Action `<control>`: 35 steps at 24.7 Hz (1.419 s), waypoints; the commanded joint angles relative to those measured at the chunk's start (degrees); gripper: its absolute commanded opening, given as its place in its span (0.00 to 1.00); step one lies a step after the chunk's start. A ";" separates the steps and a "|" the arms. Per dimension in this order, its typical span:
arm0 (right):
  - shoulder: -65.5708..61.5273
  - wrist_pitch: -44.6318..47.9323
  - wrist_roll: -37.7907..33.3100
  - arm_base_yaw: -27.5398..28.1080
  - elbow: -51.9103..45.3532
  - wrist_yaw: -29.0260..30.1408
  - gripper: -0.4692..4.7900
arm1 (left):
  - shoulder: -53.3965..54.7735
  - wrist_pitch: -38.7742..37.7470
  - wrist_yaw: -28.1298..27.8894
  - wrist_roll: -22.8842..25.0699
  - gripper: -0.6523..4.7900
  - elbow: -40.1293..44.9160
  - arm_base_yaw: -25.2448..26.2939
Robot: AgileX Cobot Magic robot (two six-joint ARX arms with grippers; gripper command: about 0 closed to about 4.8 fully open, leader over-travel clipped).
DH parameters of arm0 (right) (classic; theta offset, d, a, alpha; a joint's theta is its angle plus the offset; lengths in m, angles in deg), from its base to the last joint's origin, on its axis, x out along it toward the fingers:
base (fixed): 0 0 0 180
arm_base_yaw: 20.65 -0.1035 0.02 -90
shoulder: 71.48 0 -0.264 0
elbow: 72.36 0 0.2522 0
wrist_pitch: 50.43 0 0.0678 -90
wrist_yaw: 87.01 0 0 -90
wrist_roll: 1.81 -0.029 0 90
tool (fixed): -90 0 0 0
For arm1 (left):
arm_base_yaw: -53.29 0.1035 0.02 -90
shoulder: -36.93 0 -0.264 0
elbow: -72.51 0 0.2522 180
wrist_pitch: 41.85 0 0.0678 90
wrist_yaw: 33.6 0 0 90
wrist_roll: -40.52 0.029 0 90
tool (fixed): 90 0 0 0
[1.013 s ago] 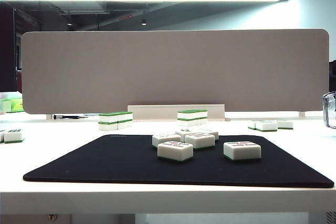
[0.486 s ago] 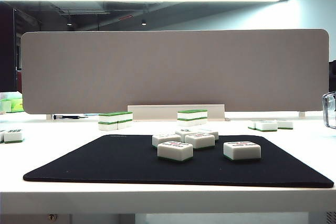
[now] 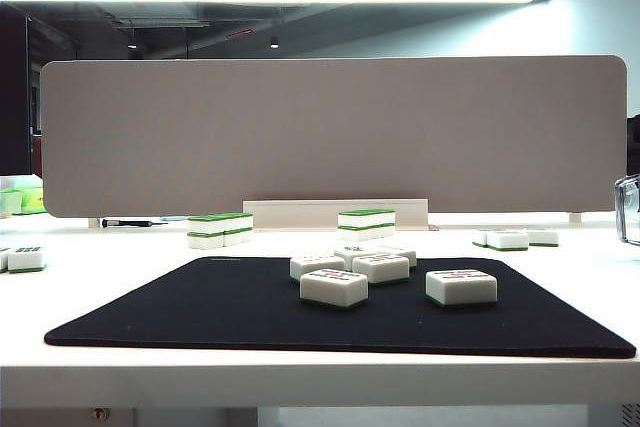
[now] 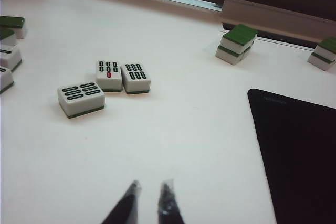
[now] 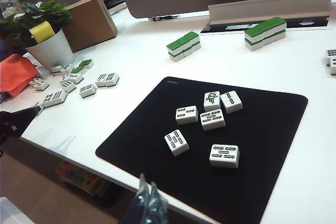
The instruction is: Align six mahjong tiles in a row on the table.
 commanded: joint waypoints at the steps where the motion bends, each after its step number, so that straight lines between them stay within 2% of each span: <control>1: -0.07 0.70 0.33 -0.04 0.13 0.26 0.09 | 0.02 -0.52 0.48 0.07 0.22 0.07 0.11; 8: -0.07 0.70 0.44 -0.04 0.13 0.24 0.09 | 0.02 -0.52 0.48 0.07 0.22 0.07 0.11; 13: -0.07 0.72 4.37 -0.07 0.13 -0.17 0.09 | 0.02 -0.52 0.48 0.07 0.22 0.07 0.11; 16: -0.07 0.72 4.37 0.07 0.13 -3.54 0.09 | 0.02 -0.52 0.50 0.07 0.22 0.07 0.11; 24: 2.56 0.79 4.37 4.24 0.13 -4.26 0.09 | 0.02 -0.52 0.48 0.07 0.22 0.07 0.11; 35: 5.77 0.74 4.46 5.75 0.13 -4.92 0.09 | 0.02 -0.52 0.48 0.07 0.22 0.07 0.11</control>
